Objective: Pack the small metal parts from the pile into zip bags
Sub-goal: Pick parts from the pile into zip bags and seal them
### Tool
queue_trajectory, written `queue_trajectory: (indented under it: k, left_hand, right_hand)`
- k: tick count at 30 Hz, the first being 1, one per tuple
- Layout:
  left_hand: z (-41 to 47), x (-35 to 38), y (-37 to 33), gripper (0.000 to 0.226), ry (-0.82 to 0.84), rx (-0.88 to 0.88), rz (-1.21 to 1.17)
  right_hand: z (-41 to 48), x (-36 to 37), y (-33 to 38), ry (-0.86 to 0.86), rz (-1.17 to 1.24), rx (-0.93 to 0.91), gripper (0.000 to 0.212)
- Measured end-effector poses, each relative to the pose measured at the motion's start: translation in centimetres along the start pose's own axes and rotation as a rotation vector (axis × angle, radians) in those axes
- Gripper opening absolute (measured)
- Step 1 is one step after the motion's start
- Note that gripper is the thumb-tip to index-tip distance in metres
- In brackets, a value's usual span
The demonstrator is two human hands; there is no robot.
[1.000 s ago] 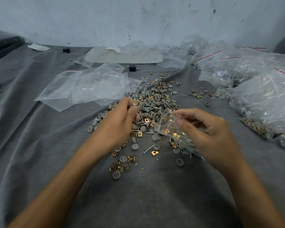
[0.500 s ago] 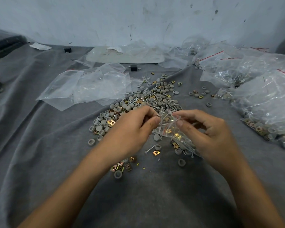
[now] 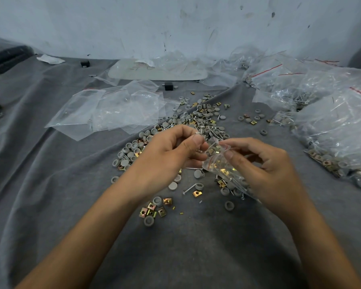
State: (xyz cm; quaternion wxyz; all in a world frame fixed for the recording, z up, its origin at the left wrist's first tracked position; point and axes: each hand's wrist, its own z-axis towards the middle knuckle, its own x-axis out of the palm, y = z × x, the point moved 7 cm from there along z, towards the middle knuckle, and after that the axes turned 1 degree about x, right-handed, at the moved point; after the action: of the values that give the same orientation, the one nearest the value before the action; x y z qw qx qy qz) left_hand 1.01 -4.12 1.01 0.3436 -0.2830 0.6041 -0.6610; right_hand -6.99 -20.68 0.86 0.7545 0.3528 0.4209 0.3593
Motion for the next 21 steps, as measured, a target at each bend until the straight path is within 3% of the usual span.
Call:
queue_trajectory:
  k: [11, 16, 21]
  left_hand:
    - [-0.3, -0.9, -0.6, 0.015, -0.032, 0.116, 0.483]
    - [0.0, -0.6, -0.3, 0.014, -0.037, 0.102, 0.603]
    - [0.0, -0.8, -0.3, 0.014, -0.028, 0.096, 0.577]
  right_hand:
    - [-0.1, -0.1, 0.1, -0.002, -0.018, 0.005, 0.021]
    - [0.0, 0.0, 0.1, -0.004, -0.019, 0.001, 0.021]
    - [0.0, -0.2, 0.0, -0.015, -0.016, 0.006, 0.021]
